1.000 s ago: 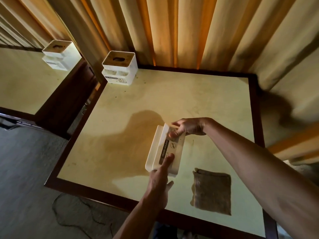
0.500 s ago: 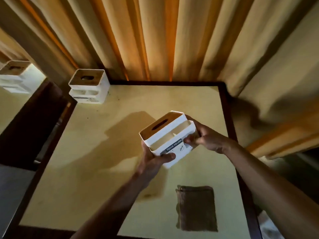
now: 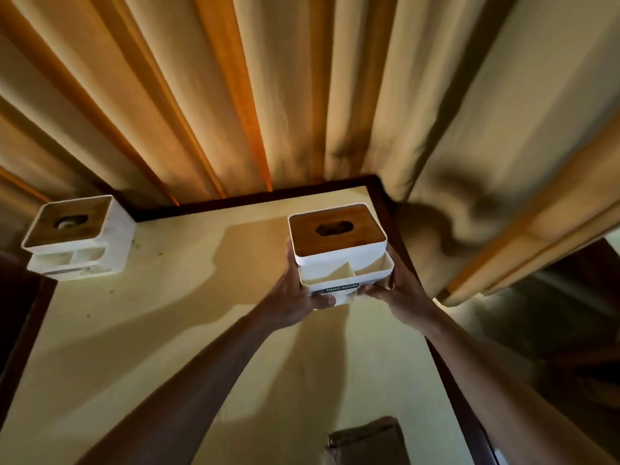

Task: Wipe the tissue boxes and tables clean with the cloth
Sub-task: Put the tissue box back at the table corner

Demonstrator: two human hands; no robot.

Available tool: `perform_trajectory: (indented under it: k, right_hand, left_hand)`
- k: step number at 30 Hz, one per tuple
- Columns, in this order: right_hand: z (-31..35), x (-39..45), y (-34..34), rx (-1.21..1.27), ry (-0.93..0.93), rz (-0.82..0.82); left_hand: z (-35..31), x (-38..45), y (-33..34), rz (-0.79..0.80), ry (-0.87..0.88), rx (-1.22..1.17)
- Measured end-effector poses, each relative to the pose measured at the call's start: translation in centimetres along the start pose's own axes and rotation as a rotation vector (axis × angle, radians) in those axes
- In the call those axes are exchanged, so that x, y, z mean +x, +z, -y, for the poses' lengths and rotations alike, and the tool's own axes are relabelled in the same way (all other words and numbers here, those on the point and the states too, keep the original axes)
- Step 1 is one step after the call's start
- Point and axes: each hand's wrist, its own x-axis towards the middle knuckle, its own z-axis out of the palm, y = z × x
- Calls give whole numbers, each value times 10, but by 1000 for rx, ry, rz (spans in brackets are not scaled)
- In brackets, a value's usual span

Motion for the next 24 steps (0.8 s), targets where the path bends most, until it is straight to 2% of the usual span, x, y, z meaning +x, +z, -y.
perform_trajectory:
  k: [7, 17, 24]
  right_hand:
    - [-35, 56, -36, -15, 13, -140]
    - [-58, 121, -66, -43, 14, -174]
    - [-61, 146, -73, 41, 55, -162]
  left_hand:
    - [19, 80, -3, 53, -28, 60]
    - [48, 150, -12, -34, -26, 190]
    - [51, 170, -9, -138, -50, 311]
